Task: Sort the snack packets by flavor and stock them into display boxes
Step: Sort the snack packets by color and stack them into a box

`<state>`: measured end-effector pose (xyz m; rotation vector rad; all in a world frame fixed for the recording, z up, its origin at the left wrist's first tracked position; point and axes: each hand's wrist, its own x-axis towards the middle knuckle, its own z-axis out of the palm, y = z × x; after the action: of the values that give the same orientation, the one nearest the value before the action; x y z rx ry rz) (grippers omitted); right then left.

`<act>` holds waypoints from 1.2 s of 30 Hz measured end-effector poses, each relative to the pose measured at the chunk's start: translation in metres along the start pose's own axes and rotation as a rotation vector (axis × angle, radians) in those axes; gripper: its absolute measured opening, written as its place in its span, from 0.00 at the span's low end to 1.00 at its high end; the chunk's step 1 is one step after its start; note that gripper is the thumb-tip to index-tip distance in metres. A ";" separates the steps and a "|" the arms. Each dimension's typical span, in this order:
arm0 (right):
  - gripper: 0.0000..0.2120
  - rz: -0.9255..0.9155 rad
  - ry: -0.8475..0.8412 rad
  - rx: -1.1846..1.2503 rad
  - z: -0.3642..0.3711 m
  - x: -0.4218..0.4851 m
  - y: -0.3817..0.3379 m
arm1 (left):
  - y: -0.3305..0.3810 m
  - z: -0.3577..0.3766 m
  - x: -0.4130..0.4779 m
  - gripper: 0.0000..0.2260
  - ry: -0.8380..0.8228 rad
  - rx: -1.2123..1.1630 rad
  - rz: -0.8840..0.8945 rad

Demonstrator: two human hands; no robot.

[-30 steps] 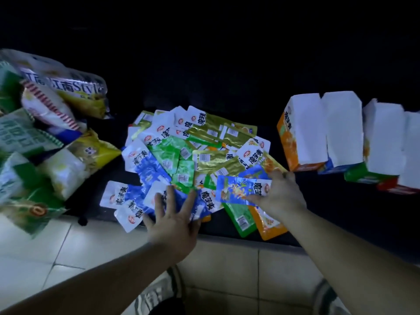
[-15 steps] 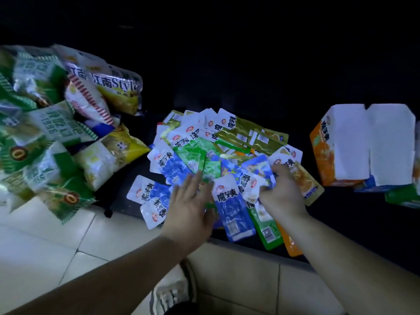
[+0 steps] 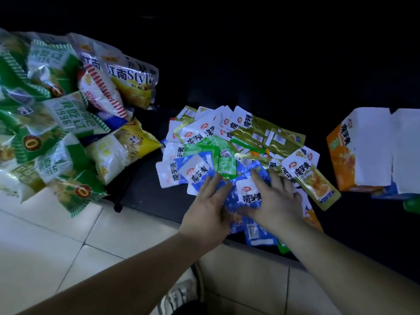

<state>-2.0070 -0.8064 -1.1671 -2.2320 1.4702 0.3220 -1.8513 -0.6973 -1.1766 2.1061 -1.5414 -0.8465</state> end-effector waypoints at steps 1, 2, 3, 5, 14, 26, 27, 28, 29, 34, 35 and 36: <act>0.51 -0.008 0.018 -0.024 0.000 0.000 0.002 | -0.008 -0.004 0.000 0.27 0.062 -0.034 -0.007; 0.50 -0.018 0.041 -0.033 0.000 0.000 0.004 | -0.016 -0.009 0.000 0.26 0.133 -0.047 -0.028; 0.49 -0.023 0.067 -0.031 -0.001 0.001 0.006 | -0.026 -0.013 0.001 0.24 0.193 -0.040 -0.051; 0.49 -0.010 0.108 0.011 -0.003 0.004 0.011 | -0.043 -0.017 0.002 0.24 0.234 0.043 -0.083; 0.50 0.084 0.180 0.474 -0.008 0.007 0.026 | -0.020 0.004 0.009 0.32 0.183 0.419 0.195; 0.41 0.076 0.092 0.840 -0.015 0.005 0.045 | -0.006 -0.009 0.014 0.09 0.233 -0.221 -0.325; 0.40 0.068 0.096 0.859 -0.013 0.005 0.046 | -0.013 -0.008 0.012 0.08 0.298 -0.301 -0.358; 0.39 0.059 0.108 0.868 -0.012 0.004 0.045 | -0.017 -0.007 0.010 0.08 0.362 -0.363 -0.396; 0.38 0.049 0.128 0.871 -0.011 0.003 0.044 | -0.021 -0.005 0.010 0.07 0.432 -0.371 -0.423; 0.39 -0.092 0.206 0.833 -0.019 -0.002 0.024 | -0.042 -0.010 0.017 0.07 0.554 -0.144 -0.589; 0.40 -0.112 0.223 0.820 -0.022 -0.002 0.021 | -0.045 -0.014 0.018 0.07 0.567 -0.158 -0.592; 0.41 -0.117 0.239 0.801 -0.023 -0.002 0.019 | -0.051 -0.014 0.020 0.08 0.595 -0.196 -0.553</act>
<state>-2.0263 -0.8229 -1.1505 -1.7075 1.2560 -0.5089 -1.8015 -0.7006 -1.2034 2.3648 -0.5630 -0.4299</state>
